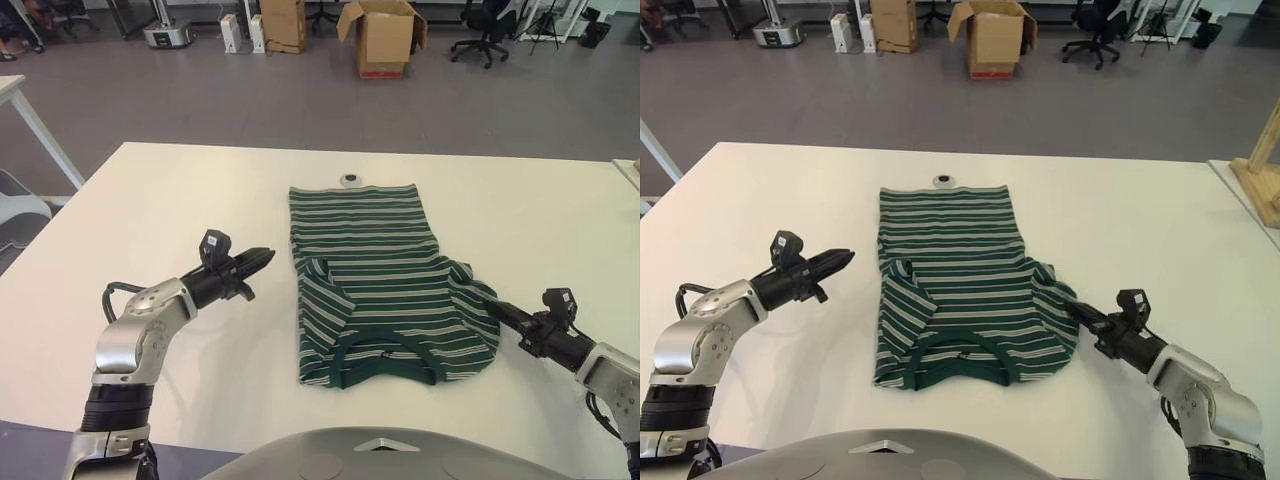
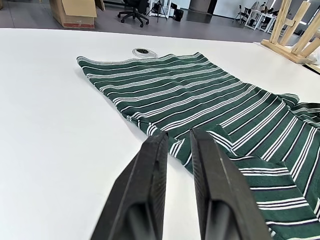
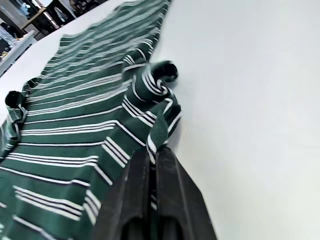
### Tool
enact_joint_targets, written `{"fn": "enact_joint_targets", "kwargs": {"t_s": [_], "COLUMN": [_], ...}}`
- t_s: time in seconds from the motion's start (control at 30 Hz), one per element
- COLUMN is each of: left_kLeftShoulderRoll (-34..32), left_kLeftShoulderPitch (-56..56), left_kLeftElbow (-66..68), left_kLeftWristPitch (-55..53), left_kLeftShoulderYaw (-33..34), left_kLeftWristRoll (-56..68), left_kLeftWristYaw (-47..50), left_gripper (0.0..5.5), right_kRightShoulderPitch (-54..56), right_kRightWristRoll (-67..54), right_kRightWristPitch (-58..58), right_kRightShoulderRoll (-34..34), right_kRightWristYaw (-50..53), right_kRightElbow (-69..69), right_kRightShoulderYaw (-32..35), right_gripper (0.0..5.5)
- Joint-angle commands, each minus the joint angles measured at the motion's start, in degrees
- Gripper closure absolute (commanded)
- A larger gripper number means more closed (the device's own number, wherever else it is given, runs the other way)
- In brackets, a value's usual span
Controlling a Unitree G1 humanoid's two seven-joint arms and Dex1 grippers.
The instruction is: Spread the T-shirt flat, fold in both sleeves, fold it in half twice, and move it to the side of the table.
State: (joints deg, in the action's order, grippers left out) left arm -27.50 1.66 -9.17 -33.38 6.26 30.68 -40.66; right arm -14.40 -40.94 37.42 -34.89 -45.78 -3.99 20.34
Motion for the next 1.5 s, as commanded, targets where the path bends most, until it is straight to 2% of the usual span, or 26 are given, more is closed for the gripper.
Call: {"fn": "enact_joint_targets", "kwargs": {"t_s": [0.03, 0.23, 0.33, 0.37, 0.5, 0.6, 0.67, 0.73, 0.8, 0.87, 0.97, 1.03, 1.17, 1.3, 1.43, 1.5], "left_kLeftShoulderRoll": [-0.6, -0.4, -0.4, -0.6, -1.5, -2.1, -3.2, -13.5, -19.6, -20.9, -22.4, -21.9, -19.6, -15.0, -10.8, -10.7], "left_kLeftShoulderPitch": [0.3, 0.7, 1.0, 1.0, 0.4, 0.8, 1.7, 2.9, 4.5, 3.6, 6.5, 8.2, 7.8, 9.2, 12.8, 14.2], "left_kLeftElbow": [-0.2, 0.0, 0.1, 0.2, -0.7, -2.1, -1.4, 7.1, 14.4, 15.9, 21.7, 23.5, 23.6, 25.3, 32.2, 35.8], "left_kLeftWristPitch": [0.3, 0.5, 0.6, 0.8, 1.8, 3.5, 8.8, 32.8, 49.2, 58.0, 74.3, 80.8, 90.5, 94.6, 96.4, 97.3], "left_kLeftShoulderYaw": [-0.3, -1.1, -1.5, -1.9, -3.3, -3.9, -3.8, -11.7, -16.9, -18.5, -22.4, -24.1, -27.4, -31.4, -35.7, -38.0], "left_kLeftWristRoll": [-0.9, -1.0, -1.2, -1.5, -2.8, -3.1, -5.8, -24.4, -35.7, -35.6, -41.6, -42.7, -44.9, -50.3, -59.5, -61.8], "left_kLeftWristYaw": [0.1, 0.0, 0.0, -0.2, -1.4, -3.3, -4.2, -8.1, -10.5, -14.9, -14.9, -15.5, -13.8, -11.3, -7.5, -6.5], "left_gripper": [4.69, 4.69, 4.69, 4.69, 4.69, 4.69, 4.69, 4.69, 4.69, 4.32, 3.73, 3.62, 3.62, 3.62, 3.62, 3.95], "right_kRightShoulderPitch": [1.6, 5.3, 6.9, 7.0, 7.1, 10.2, 13.2, 12.0, 10.4, 7.5, 5.1, 5.2, 6.1, 9.6, 13.9, 15.8], "right_kRightWristRoll": [-3.1, 1.2, 3.5, 3.2, -1.4, -9.2, -11.5, 0.3, 10.1, 24.6, 41.5, 45.3, 50.8, 56.0, 59.2, 58.7], "right_kRightWristPitch": [3.8, 4.8, 5.1, 6.1, 9.4, 12.8, 13.5, 6.1, -1.8, -19.1, -49.4, -60.5, -79.8, -95.9, -100.9, -100.1], "right_kRightShoulderRoll": [0.0, 6.8, 8.4, 8.6, 8.6, 9.3, 7.4, -2.3, -9.5, -16.8, -23.9, -24.8, -25.9, -23.6, -19.5, -18.7], "right_kRightWristYaw": [0.6, 3.1, 5.4, 5.8, 4.7, 7.5, 9.5, 5.7, 1.7, -3.1, -9.4, -10.6, -9.6, -5.5, -2.2, -3.2], "right_kRightElbow": [-5.8, -6.6, -5.4, -5.4, -9.1, -12.2, -12.2, -12.1, -9.8, -5.2, 3.0, 5.8, 12.9, 19.4, 24.3, 25.1], "right_kRightShoulderYaw": [-0.6, -14.2, -17.3, -17.4, -15.1, -8.6, -4.1, -7.4, -11.1, -17.7, -26.6, -28.9, -31.8, -33.9, -37.3, -39.9], "right_gripper": [5.46, 5.46, 5.46, 5.46, 4.65, 4.65, 4.65, 4.65, 4.51, 4.07, 3.46, 3.08, 3.08, 3.08, 3.08, 3.45]}}
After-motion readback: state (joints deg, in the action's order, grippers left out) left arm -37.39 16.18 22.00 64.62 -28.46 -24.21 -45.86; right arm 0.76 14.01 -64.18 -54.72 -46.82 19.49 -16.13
